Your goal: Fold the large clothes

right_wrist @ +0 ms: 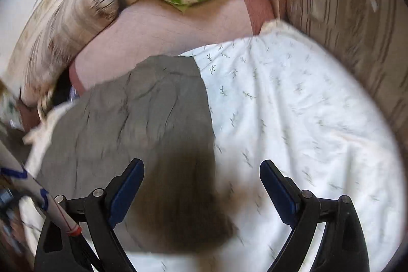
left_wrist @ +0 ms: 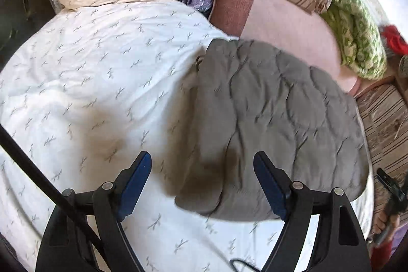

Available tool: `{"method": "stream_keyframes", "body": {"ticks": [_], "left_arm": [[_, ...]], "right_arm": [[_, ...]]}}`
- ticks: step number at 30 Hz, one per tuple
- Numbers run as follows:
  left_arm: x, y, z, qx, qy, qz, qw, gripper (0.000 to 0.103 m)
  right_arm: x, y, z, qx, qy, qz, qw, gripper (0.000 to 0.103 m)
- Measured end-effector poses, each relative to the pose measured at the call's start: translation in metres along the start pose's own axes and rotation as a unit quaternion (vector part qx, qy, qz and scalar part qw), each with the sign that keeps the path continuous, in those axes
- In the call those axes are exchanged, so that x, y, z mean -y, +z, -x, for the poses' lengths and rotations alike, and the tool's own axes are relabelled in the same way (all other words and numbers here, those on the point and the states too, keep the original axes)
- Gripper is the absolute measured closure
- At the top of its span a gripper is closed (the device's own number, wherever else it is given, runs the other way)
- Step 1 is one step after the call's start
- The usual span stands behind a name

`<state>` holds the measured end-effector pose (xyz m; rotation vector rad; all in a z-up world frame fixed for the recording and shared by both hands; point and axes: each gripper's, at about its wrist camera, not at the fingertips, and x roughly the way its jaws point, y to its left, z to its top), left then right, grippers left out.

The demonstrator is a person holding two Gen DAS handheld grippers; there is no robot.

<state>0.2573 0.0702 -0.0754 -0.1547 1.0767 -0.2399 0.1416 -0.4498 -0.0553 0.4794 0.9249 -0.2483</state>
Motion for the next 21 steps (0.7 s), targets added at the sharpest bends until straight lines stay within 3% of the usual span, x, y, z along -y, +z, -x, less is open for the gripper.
{"method": "stream_keyframes", "body": {"ticks": [4, 7, 9, 13, 18, 21], "left_arm": [[-0.006, -0.015, -0.031, -0.031, 0.033, 0.016, 0.9989, 0.022], [-0.014, -0.024, -0.045, -0.045, 0.027, 0.056, 0.9971, 0.022], [-0.016, -0.025, -0.043, -0.044, 0.017, 0.068, 0.9966, 0.022], [-0.012, -0.030, -0.028, -0.031, 0.016, 0.059, 0.9977, 0.022], [0.000, -0.051, 0.028, 0.048, 0.061, 0.042, 0.9961, 0.022], [0.010, -0.069, 0.072, 0.121, 0.106, 0.033, 0.9865, 0.022]], "right_arm": [[-0.012, -0.043, 0.005, -0.007, -0.010, 0.054, 0.998, 0.016], [-0.019, -0.063, -0.020, -0.041, -0.014, 0.055, 0.998, 0.020], [-0.021, -0.066, -0.036, -0.035, -0.041, 0.058, 0.997, 0.020], [-0.020, -0.050, -0.052, -0.037, -0.051, 0.037, 0.997, 0.016], [0.000, -0.047, -0.050, -0.042, -0.038, -0.018, 0.998, 0.013], [0.001, -0.058, -0.021, -0.014, -0.043, -0.030, 0.999, 0.013]]}}
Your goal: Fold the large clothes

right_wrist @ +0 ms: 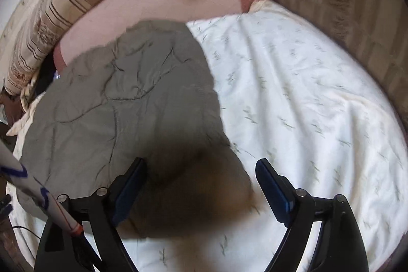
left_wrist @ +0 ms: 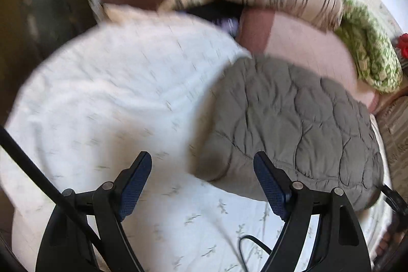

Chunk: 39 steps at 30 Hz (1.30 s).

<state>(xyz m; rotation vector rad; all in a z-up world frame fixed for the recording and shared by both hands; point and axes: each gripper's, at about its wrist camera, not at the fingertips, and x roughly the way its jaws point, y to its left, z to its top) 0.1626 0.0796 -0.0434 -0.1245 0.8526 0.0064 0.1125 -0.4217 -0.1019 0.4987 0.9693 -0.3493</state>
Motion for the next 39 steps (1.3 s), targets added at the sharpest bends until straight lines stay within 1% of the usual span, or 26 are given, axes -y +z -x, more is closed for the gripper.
{"method": "stream_keyframes", "body": {"ticks": [2, 3, 4, 5, 8, 12, 14, 17, 19, 21, 23, 25, 26, 29, 35, 39], "left_arm": [[0.005, -0.006, 0.031, 0.053, 0.037, -0.010, 0.9979, 0.022], [0.009, -0.012, 0.051, 0.088, 0.062, -0.017, 0.9941, 0.022], [0.012, -0.016, 0.066, 0.113, 0.080, -0.020, 0.9902, 0.019], [0.014, -0.020, 0.082, 0.138, 0.095, -0.021, 0.9856, 0.013], [0.014, -0.033, 0.127, 0.199, 0.111, -0.005, 0.9737, 0.005], [0.009, -0.042, 0.169, 0.243, 0.113, 0.022, 0.9632, 0.004], [0.005, -0.048, 0.188, 0.255, 0.115, 0.028, 0.9596, 0.004], [0.006, -0.057, 0.208, 0.266, 0.121, 0.015, 0.9562, 0.004], [0.007, -0.060, 0.216, 0.272, 0.133, 0.005, 0.9529, 0.004], [0.008, -0.065, 0.223, 0.281, 0.137, -0.001, 0.9499, 0.003], [0.010, -0.069, 0.227, 0.282, 0.134, -0.004, 0.9499, 0.004], [0.011, -0.073, 0.231, 0.276, 0.124, -0.005, 0.9531, 0.004], [0.013, -0.074, 0.231, 0.269, 0.113, -0.008, 0.9565, 0.004], [0.019, -0.080, 0.228, 0.252, 0.097, -0.019, 0.9627, 0.004], [0.038, -0.093, 0.217, 0.220, 0.071, -0.054, 0.9714, 0.004], [0.049, -0.101, 0.207, 0.187, 0.044, -0.067, 0.9791, 0.004]], "right_arm": [[-0.003, -0.012, 0.020, 0.016, -0.009, 0.016, 1.000, 0.013], [-0.004, -0.016, 0.028, 0.022, -0.010, 0.021, 0.999, 0.013], [-0.006, -0.024, 0.040, 0.029, -0.011, 0.027, 0.999, 0.013], [-0.008, -0.030, 0.050, 0.034, -0.009, 0.030, 0.999, 0.013], [-0.014, -0.049, 0.076, 0.044, 0.009, 0.027, 0.999, 0.013], [-0.029, -0.074, 0.099, 0.049, 0.029, 0.029, 0.998, 0.013], [-0.041, -0.088, 0.111, 0.054, 0.036, 0.038, 0.997, 0.013], [-0.058, -0.107, 0.126, 0.055, 0.044, 0.057, 0.996, 0.013], [-0.068, -0.116, 0.133, 0.051, 0.047, 0.068, 0.995, 0.013], [-0.078, -0.124, 0.140, 0.051, 0.056, 0.077, 0.994, 0.013], [-0.085, -0.130, 0.146, 0.052, 0.062, 0.085, 0.993, 0.013], [-0.091, -0.136, 0.151, 0.055, 0.064, 0.094, 0.992, 0.013], [-0.094, -0.139, 0.153, 0.056, 0.063, 0.100, 0.991, 0.013], [-0.099, -0.146, 0.158, 0.058, 0.064, 0.108, 0.990, 0.013], [-0.106, -0.157, 0.165, 0.058, 0.063, 0.116, 0.990, 0.012], [-0.109, -0.163, 0.165, 0.056, 0.057, 0.120, 0.990, 0.012]]}}
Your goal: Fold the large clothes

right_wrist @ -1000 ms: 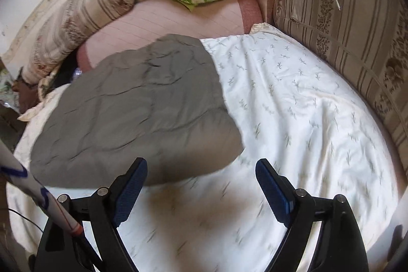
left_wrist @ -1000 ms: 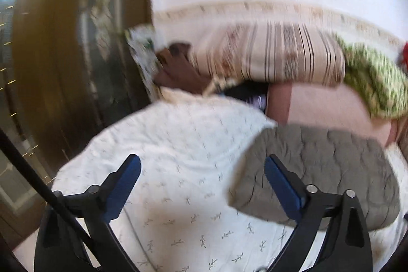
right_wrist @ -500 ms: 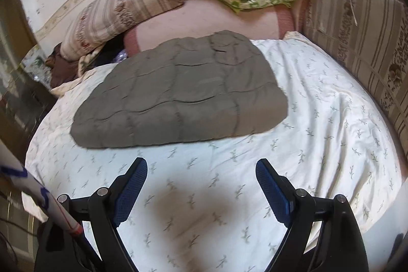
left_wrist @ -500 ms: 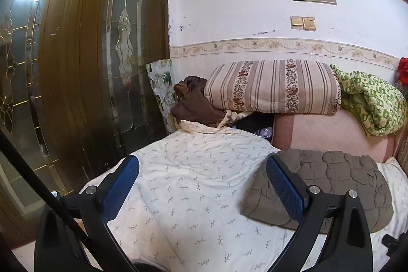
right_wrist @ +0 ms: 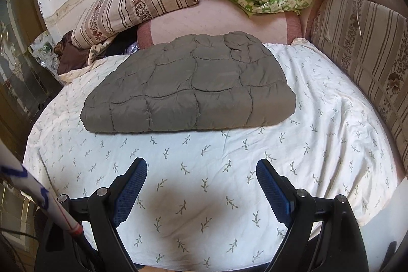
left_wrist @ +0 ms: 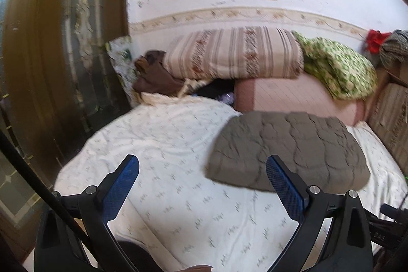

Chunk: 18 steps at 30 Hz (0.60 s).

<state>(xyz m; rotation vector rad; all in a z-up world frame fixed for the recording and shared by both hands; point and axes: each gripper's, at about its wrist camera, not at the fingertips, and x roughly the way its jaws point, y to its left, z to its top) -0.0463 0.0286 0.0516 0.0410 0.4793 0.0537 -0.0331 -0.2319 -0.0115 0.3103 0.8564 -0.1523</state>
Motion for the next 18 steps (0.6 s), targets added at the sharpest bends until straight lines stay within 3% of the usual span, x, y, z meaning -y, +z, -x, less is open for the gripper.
{"method": "stream_keyframes", "body": {"ticks": [6, 18], "left_arm": [[0.014, -0.011, -0.011, -0.047, -0.041, -0.001, 0.9981, 0.004], [0.036, -0.035, -0.039, -0.124, -0.064, -0.017, 0.9901, 0.004]], "right_arm": [[-0.002, -0.004, 0.001, -0.001, -0.009, 0.007, 1.000, 0.012], [-0.007, -0.009, -0.010, -0.014, -0.024, 0.019, 0.999, 0.012]]}}
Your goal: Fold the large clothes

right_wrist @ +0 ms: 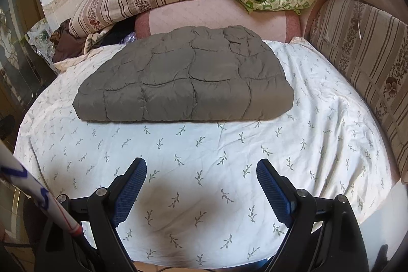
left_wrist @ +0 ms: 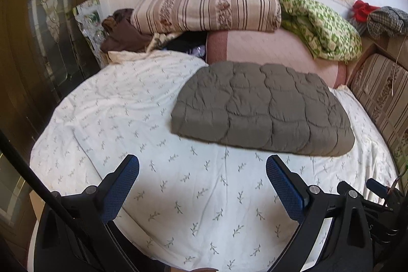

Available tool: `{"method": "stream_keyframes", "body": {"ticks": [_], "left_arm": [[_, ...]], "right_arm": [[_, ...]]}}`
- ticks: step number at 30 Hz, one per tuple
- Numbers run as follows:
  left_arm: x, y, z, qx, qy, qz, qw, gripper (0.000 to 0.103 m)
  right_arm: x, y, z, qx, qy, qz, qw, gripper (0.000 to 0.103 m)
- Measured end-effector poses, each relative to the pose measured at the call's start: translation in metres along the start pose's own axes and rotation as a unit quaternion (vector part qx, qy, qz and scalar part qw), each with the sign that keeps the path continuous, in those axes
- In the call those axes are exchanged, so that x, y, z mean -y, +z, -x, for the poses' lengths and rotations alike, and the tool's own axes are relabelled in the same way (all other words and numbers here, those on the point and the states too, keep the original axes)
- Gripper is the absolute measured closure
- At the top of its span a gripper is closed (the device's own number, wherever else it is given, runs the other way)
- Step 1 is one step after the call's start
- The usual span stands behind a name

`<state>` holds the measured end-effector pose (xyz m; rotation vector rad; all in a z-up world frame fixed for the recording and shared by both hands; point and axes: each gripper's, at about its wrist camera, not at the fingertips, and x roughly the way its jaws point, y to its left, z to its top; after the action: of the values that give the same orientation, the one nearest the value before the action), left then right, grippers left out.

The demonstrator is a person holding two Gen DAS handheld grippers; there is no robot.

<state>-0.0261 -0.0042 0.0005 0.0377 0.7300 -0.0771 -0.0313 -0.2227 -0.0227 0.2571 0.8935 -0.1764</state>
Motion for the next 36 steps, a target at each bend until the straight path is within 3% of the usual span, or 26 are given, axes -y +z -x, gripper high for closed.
{"method": "stream_keyframes", "body": {"ticks": [20, 36], "left_arm": [[0.010, -0.013, -0.050, -0.077, -0.010, -0.014, 0.9968, 0.004], [0.014, -0.019, -0.061, -0.098, -0.024, -0.023, 0.9947, 0.004]], "right_arm": [[-0.003, -0.001, -0.032, -0.037, -0.022, 0.002, 0.999, 0.012], [-0.002, 0.000, -0.036, -0.033, -0.067, 0.008, 0.997, 0.012]]}}
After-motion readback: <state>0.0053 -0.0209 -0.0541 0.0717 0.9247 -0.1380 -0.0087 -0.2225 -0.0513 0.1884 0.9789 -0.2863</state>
